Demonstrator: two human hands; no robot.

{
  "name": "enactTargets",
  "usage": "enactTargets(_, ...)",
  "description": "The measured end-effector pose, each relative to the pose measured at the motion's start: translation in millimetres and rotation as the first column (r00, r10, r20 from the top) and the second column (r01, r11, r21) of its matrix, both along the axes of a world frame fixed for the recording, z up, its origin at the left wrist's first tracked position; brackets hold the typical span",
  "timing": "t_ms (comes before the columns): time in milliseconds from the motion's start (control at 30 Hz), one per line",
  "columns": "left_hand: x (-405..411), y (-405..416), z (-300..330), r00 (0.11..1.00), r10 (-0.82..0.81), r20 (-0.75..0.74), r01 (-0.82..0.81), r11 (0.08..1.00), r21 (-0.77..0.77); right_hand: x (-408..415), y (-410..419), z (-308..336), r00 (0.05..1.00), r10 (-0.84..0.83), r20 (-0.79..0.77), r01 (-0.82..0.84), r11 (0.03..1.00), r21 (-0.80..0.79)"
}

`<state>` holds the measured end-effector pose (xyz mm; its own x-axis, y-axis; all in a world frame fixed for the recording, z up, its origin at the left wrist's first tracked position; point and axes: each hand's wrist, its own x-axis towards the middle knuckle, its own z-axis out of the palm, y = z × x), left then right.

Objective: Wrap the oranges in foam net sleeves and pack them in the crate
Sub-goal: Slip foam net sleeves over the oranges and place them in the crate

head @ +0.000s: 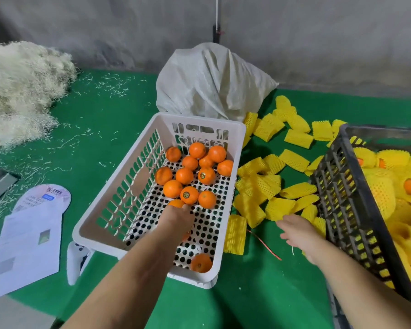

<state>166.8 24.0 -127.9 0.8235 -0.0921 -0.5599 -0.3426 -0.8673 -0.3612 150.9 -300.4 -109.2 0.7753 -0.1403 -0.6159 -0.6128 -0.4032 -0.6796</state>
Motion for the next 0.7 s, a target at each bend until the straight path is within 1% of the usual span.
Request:
enactTargets(67,2.6,-2.9,-1.1,0.999,0.038,-0.005,-0.038,0.997,-0.065,-6.0,3.6,-5.2,0.975,-0.184,0.122,0.171,0.98,0.106)
enactTargets(100,4.2,-6.3,2.5,0.997,0.072,-0.017,-0.073,0.992,-0.098,-12.3,7.3,-5.1,0.943,-0.283,0.176,0.255,0.952,0.168)
enactTargets(167,4.9,-11.3,12.2,0.989,0.149,0.016,-0.14,0.959,-0.247,-28.6,16.9,-2.5,0.852,-0.451,0.265,0.386,0.884,0.264)
enactTargets(233,5.3,-12.5,21.5,0.97,0.238,0.045,-0.194,0.874,-0.446,-47.0,22.9,5.7,0.776,-0.532,0.34,0.437,0.841,0.317)
enactTargets(267,3.7,-12.7,27.7,0.956,0.29,0.052,-0.216,0.808,-0.548,-54.2,24.4,12.0,0.75,-0.548,0.371,0.442,0.832,0.335)
enactTargets(300,2.0,-14.3,34.9,0.932,0.358,0.053,-0.239,0.717,-0.655,-59.9,25.2,19.5,0.728,-0.557,0.4,0.44,0.827,0.35)
enactTargets(333,-1.1,-17.3,42.0,0.897,0.441,0.03,-0.257,0.574,-0.777,-64.9,25.4,28.0,0.709,-0.56,0.429,0.434,0.826,0.361)
enactTargets(367,-4.9,-21.8,48.3,0.852,0.523,-0.033,-0.263,0.372,-0.89,-69.2,26.3,36.9,0.691,-0.558,0.46,0.422,0.828,0.369)
enactTargets(400,-11.2,-27.6,55.2,0.811,0.576,-0.106,-0.239,0.161,-0.957,-73.8,27.3,46.0,0.677,-0.55,0.49,0.4,0.833,0.382)
enactTargets(433,-20.9,-34.1,59.6,0.774,0.611,-0.164,-0.195,-0.017,-0.981,-78.7,29.5,54.6,0.669,-0.529,0.522,0.364,0.846,0.391)
enactTargets(467,-32.9,-40.4,61.2,0.745,0.636,-0.199,-0.135,-0.148,-0.98,-83.5,33.3,62.9,0.66,-0.499,0.562,0.32,0.863,0.391)
enactTargets(500,-45.3,-44.7,60.2,0.723,0.661,-0.2,-0.061,-0.227,-0.972,-87.6,38.6,69.4,0.647,-0.463,0.606,0.272,0.882,0.385)
enactTargets(533,-55.8,-48.2,58.6,0.701,0.689,-0.182,0.01,-0.264,-0.964,-90.6,45.4,74.4,0.632,-0.426,0.647,0.224,0.9,0.373)
enactTargets(567,-61.7,-51.1,58.2,0.691,0.698,-0.188,0.048,-0.304,-0.951,-92.4,54.1,77.3,0.623,-0.388,0.679,0.177,0.916,0.36)
enactTargets(600,-62.1,-54.2,60.7,0.687,0.685,-0.243,0.046,-0.375,-0.926,-92.3,64.9,78.6,0.634,-0.348,0.691,0.133,0.929,0.346)
enactTargets(633,-59.0,-57.7,64.8,0.686,0.647,-0.334,0.013,-0.47,-0.883,-91.3,76.8,79.1,0.67,-0.303,0.677,0.09,0.939,0.332)
enactTargets(667,-54.8,-60.8,70.1,0.688,0.6,-0.408,-0.032,-0.537,-0.843,-89.7,88.3,78.9,0.72,-0.259,0.643,0.053,0.945,0.322)
enactTargets(700,-50.2,-62.8,75.0,0.696,0.564,-0.445,-0.069,-0.565,-0.823,-89.0,98.7,77.7,0.761,-0.239,0.603,0.039,0.945,0.325)
